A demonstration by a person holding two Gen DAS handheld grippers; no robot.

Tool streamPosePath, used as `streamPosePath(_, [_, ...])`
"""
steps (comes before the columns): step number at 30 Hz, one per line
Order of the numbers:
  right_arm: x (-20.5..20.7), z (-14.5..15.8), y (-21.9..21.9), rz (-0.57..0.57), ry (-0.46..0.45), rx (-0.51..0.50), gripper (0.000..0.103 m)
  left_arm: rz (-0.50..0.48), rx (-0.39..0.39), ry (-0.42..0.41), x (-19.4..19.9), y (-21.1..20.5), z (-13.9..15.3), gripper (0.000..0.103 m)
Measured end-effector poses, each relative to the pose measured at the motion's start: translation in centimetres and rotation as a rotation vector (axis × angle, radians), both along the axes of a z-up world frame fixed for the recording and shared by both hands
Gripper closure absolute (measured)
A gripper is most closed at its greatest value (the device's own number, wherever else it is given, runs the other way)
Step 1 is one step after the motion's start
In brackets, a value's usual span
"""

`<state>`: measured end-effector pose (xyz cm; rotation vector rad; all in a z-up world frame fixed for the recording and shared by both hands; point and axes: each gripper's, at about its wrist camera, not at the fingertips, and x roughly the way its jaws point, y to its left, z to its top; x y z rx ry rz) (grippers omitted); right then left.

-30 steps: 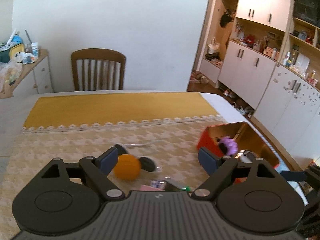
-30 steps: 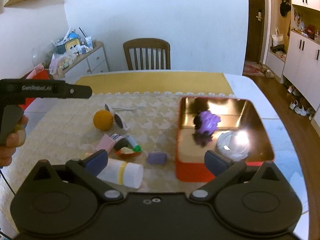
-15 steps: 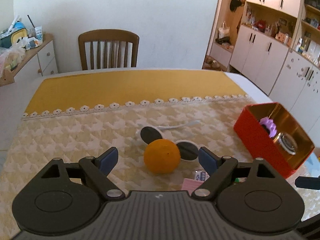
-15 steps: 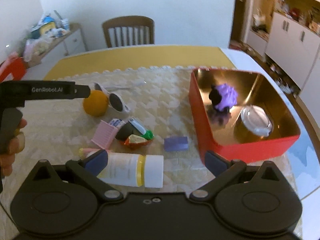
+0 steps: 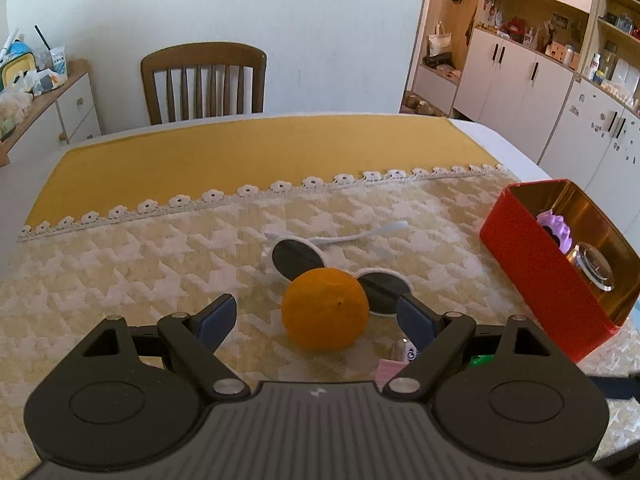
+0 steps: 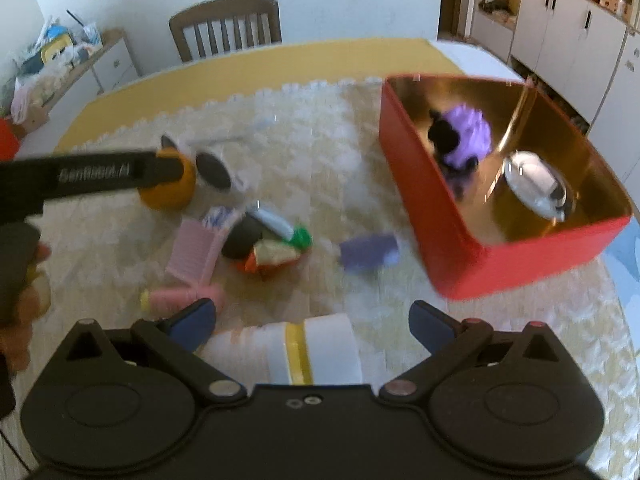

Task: Organize rigid objects
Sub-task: 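Grasp the orange with the left gripper while the right grasps the white-yellow bottle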

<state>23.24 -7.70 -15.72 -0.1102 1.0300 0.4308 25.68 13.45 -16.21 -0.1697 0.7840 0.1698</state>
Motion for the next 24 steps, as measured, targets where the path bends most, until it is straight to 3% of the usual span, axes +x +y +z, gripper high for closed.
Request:
streamPosePath(6, [-1.2, -1.2, -1.9, -0.033, 0.097, 0.013, 0.000, -0.001, -0.007, 0.025, 1.1, 0.4, -1.4, 0.016])
streamPosePath(16, [-1.5, 0.6, -4.3, 0.051, 0.082, 0.073, 0.000, -0.011, -0.013, 0.039, 1.9, 0.3, -2.0, 0.016])
streamPosePath(18, [-1.7, 1.6, -4.7, 0.155, 0.063, 0.072, 0.001, -0.015, -0.014, 0.036, 1.9, 0.4, -1.9, 0.016])
streamPosePath(24, [-4.1, 4.3, -3.0, 0.644, 0.001, -0.015, 0.001, -0.024, -0.019, 0.038, 2.0, 0.5, -2.0, 0.016])
